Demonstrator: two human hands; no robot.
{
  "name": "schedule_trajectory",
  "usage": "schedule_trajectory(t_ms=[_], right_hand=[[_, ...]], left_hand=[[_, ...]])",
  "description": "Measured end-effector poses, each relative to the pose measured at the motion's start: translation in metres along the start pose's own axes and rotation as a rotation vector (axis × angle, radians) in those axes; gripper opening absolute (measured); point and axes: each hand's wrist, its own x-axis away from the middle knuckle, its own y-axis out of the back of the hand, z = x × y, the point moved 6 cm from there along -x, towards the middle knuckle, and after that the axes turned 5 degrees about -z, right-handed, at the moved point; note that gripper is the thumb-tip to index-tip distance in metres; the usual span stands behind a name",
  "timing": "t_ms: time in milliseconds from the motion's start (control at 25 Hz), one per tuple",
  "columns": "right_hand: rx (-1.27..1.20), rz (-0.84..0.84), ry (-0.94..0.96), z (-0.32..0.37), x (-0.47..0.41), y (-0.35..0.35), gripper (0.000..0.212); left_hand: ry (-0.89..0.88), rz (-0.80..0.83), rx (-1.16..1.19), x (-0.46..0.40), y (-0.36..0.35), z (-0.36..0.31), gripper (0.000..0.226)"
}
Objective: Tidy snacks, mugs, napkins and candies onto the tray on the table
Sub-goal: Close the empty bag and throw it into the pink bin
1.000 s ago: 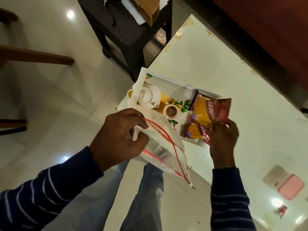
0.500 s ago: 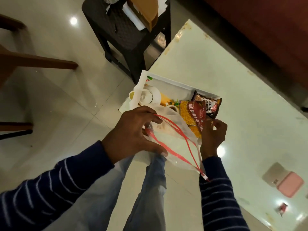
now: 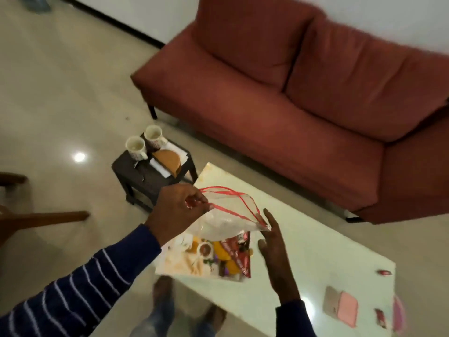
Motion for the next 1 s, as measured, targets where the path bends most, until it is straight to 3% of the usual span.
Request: schedule_trajectory(t_ms=[120, 200, 280, 360, 440, 520, 600, 640, 760, 840, 920, 1000], right_hand=[[0.112, -0.038, 0.19, 0.08, 0.005, 0.005, 0.092], [0.134, -0.076, 0.288, 0.122, 0.007, 0.009, 0.081], [0.135, -0.11, 0.4, 0.167, 0.017, 0.015, 0.06], [0.099, -0.147, 0.514, 0.209, 0.032, 0.02, 0.033], [0.029, -0.185, 0.576, 0.242, 0.051, 0.031, 0.017], [-0.09, -0.232, 0.576, 0.267, 0.066, 0.053, 0.025], [-0.291, -0.298, 0.561, 0.29, 0.082, 0.086, 0.025], [-0.404, -0.309, 0.52, 0.3, 0.087, 0.102, 0.02], [-0.617, -0.178, 0.344, 0.325, 0.098, 0.12, 0.019], [-0.56, -0.039, 0.337, 0.335, 0.107, 0.117, 0.027], [-0.427, 0.081, 0.394, 0.334, 0.125, 0.118, 0.034], [-0.062, -0.038, 0.524, 0.344, 0.139, 0.124, 0.033]], left_hand=[[0.018, 0.031, 0.161, -0.016, 0.018, -0.058, 0.019], [0.14, 0.136, 0.463, -0.021, 0.022, -0.09, 0.02], [0.264, 0.264, 0.774, -0.021, 0.02, -0.131, 0.018], [0.275, 0.35, 0.945, -0.019, 0.019, -0.173, 0.013], [0.144, 0.323, 0.931, -0.02, 0.022, -0.214, 0.005], [-0.157, 0.159, 0.696, -0.022, 0.033, -0.244, 0.028], [-0.532, 0.059, 0.318, -0.012, 0.037, -0.279, 0.06], [-0.654, 0.098, 0.213, -0.004, 0.029, -0.297, 0.074], [-0.79, 0.217, 0.321, 0.011, -0.002, -0.341, 0.092], [-0.746, 0.06, 0.398, 0.011, -0.01, -0.362, 0.074], [-0.581, -0.22, 0.453, 0.002, -0.006, -0.372, 0.037], [-0.438, -0.457, 0.457, -0.007, 0.004, -0.377, 0.022]])
